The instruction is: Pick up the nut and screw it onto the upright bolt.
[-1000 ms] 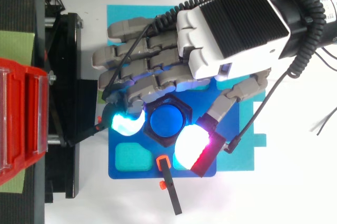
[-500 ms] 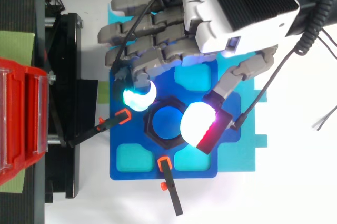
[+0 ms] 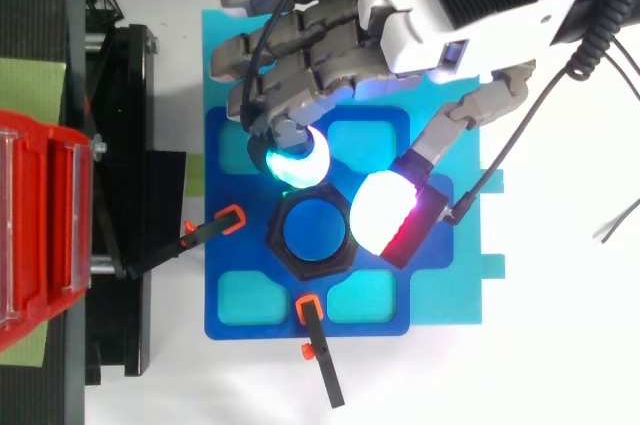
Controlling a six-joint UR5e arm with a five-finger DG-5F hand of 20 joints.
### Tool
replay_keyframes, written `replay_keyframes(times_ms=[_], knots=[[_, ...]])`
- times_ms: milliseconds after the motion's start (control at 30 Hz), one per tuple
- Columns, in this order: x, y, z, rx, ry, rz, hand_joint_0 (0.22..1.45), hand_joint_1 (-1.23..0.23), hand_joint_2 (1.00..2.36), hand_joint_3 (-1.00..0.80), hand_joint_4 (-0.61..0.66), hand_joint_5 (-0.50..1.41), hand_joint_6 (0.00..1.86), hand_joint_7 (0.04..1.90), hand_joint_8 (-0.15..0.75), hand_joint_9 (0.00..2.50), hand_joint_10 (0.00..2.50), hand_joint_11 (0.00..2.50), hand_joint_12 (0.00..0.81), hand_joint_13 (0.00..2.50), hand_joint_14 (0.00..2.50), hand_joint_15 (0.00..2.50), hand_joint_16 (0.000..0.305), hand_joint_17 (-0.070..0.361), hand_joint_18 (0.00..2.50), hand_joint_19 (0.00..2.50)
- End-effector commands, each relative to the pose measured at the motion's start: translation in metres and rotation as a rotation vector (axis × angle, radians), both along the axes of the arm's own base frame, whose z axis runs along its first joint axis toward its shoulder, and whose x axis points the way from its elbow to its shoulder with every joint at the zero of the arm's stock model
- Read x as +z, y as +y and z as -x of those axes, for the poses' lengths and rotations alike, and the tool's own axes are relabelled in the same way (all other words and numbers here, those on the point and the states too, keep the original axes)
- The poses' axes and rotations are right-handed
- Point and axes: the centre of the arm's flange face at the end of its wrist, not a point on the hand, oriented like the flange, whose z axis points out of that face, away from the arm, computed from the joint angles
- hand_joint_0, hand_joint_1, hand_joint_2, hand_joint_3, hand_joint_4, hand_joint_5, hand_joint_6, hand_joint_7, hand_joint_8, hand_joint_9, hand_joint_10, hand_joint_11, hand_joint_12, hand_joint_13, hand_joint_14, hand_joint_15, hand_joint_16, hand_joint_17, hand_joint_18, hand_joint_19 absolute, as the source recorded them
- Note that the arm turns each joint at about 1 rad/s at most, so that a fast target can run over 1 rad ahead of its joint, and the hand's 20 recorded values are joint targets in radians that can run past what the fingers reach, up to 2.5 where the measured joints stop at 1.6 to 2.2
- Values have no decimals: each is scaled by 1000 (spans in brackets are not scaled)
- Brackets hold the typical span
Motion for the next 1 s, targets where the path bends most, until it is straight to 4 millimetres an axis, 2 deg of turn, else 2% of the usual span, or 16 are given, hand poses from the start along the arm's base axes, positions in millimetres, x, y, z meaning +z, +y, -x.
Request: replay_keyframes(times_ms=[0,33,133,167,267,300,433,533,967], knots=[[1,-2,0,-1,-5,0,510,-329,1000,-500,124,-55,642,1197,261,772,0,0,179,561,0,0,10,23,193,0],[1,-2,0,-1,-5,0,511,-329,1000,-500,128,-54,640,1199,262,787,0,0,176,569,0,0,10,23,199,0],[2,-2,0,1,-10,0,510,-327,1000,-500,135,-52,533,1359,255,786,0,0,179,570,0,0,10,22,203,0],[2,-2,-1,1,-13,0,510,-327,1000,-500,135,-63,501,1333,247,758,0,0,182,555,0,0,10,22,197,0],[4,-4,-2,-1,-18,0,498,-322,1000,-500,193,-127,503,1035,233,694,0,0,201,509,0,0,13,30,130,0],[6,-4,-2,-1,-23,1,498,-322,1000,-500,192,-134,503,991,228,679,0,0,201,498,0,0,13,30,129,0],[10,-4,-4,5,-30,3,488,-315,1000,-500,143,-183,502,770,208,577,0,0,215,435,0,0,17,39,61,0],[12,-5,-4,10,-35,4,481,-306,1000,-500,104,-207,501,670,193,491,0,0,228,377,0,0,21,48,12,0],[12,7,-7,19,-35,2,458,-247,1000,-500,56,-220,501,566,159,266,0,0,264,159,0,0,30,68,0,0]])
